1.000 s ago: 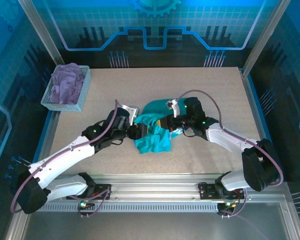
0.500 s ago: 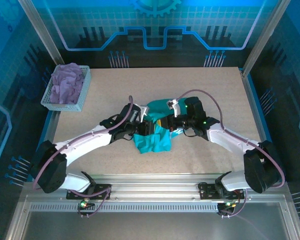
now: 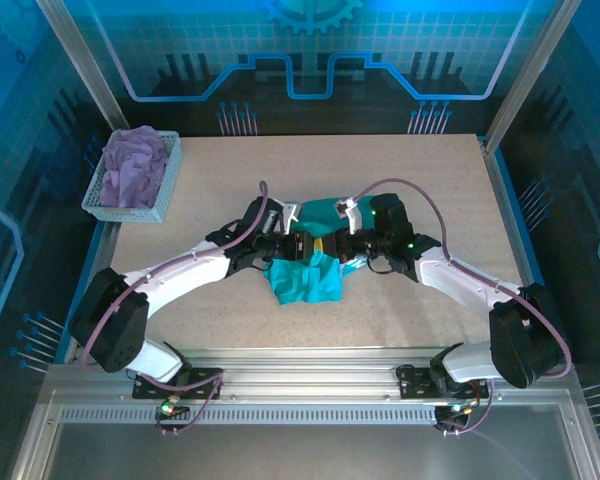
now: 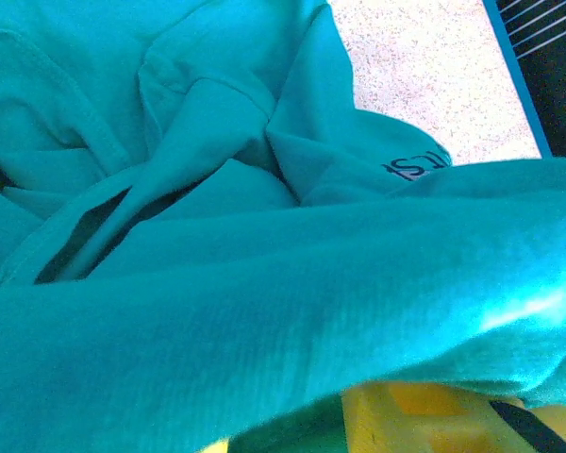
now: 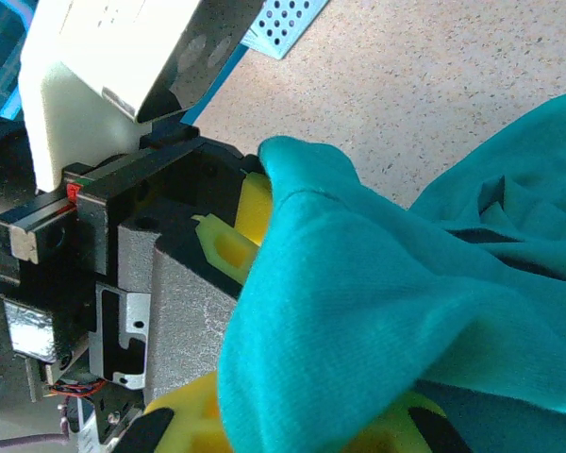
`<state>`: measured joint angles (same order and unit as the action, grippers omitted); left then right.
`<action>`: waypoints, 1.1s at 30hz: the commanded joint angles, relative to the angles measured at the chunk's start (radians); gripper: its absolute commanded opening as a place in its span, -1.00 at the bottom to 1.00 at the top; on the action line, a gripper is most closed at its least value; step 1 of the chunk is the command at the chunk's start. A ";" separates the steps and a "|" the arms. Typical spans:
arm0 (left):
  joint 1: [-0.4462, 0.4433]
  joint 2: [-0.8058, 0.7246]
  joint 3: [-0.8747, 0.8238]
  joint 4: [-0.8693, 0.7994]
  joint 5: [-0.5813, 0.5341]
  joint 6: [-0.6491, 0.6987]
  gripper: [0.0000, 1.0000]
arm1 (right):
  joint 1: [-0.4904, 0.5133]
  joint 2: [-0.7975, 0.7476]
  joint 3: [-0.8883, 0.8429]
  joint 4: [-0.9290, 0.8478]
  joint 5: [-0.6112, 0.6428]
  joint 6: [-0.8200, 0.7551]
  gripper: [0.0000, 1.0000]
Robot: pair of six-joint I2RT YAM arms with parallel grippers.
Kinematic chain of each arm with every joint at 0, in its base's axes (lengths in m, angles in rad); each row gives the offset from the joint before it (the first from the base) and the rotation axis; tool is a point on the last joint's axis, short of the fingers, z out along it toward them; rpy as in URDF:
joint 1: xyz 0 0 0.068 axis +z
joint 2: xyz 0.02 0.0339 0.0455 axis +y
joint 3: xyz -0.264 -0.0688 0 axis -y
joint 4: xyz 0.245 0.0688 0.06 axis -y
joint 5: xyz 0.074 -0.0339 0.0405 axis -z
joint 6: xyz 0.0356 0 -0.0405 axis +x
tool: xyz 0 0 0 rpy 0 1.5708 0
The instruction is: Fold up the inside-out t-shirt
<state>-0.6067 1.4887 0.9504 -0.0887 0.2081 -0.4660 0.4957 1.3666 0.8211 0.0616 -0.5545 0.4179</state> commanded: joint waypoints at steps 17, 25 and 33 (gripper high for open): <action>0.074 -0.111 -0.027 0.069 0.292 -0.008 -1.00 | -0.015 -0.129 0.037 -0.205 0.266 -0.182 -1.00; 0.136 -0.277 -0.086 0.025 0.480 -0.024 -1.00 | 0.023 -0.129 0.099 -0.267 0.371 -0.281 -1.00; 0.155 -0.291 -0.128 0.232 0.618 -0.190 -1.00 | 0.093 -0.004 0.240 -0.403 0.487 -0.259 -0.79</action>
<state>-0.4728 1.2087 0.8471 0.0319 0.7322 -0.5621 0.5625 1.3041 0.9882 -0.2195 -0.1631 0.1741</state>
